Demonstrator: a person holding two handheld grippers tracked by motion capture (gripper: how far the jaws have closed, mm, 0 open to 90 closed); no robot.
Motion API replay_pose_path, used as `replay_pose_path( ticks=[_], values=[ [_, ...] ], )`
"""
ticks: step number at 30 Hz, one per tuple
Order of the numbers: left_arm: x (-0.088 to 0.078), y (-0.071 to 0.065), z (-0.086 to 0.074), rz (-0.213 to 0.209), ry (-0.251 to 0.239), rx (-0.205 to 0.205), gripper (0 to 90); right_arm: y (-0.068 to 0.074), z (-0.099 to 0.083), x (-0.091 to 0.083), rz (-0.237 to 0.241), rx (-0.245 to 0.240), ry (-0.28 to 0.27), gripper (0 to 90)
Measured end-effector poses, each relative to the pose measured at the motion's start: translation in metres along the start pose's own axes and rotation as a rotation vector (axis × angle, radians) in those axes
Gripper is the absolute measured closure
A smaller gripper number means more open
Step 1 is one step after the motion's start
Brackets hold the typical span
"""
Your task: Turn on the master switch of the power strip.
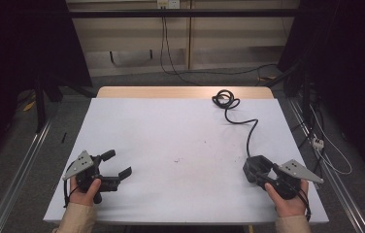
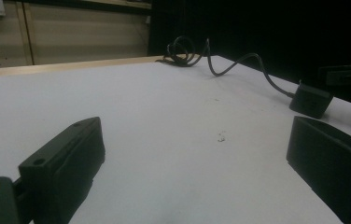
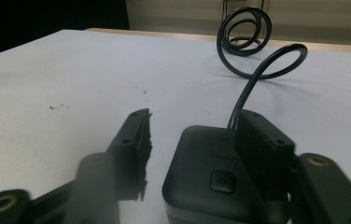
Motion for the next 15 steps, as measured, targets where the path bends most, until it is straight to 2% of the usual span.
replay_pose_path(
  ticks=[5,8,15],
  values=[
    [0.0022,-0.0003,0.0001,-0.004,0.004,0.006,4.0,-0.0001,-0.002,0.0011,0.017,-0.002,0.021,30.7],
    [0.0016,-0.0004,0.0,-0.004,0.005,0.002,4.0,-0.0009,-0.0027,0.0002,0.005,0.002,0.028,23.7],
    [0.0007,0.0001,-0.0005,-0.003,0.003,-0.001,3.9,-0.0012,-0.0035,-0.0016,0.012,-0.001,0.034,16.3]
  ],
)
Point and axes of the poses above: each handheld gripper's, and its own axes: x roughly forward along the jaws, z roughly out of its top, y roughly to its left, the point moved 4 cm from there along x, roughly forward along the jaws, and after that the axes turned 13 degrees about y, right-handed, at the moved point
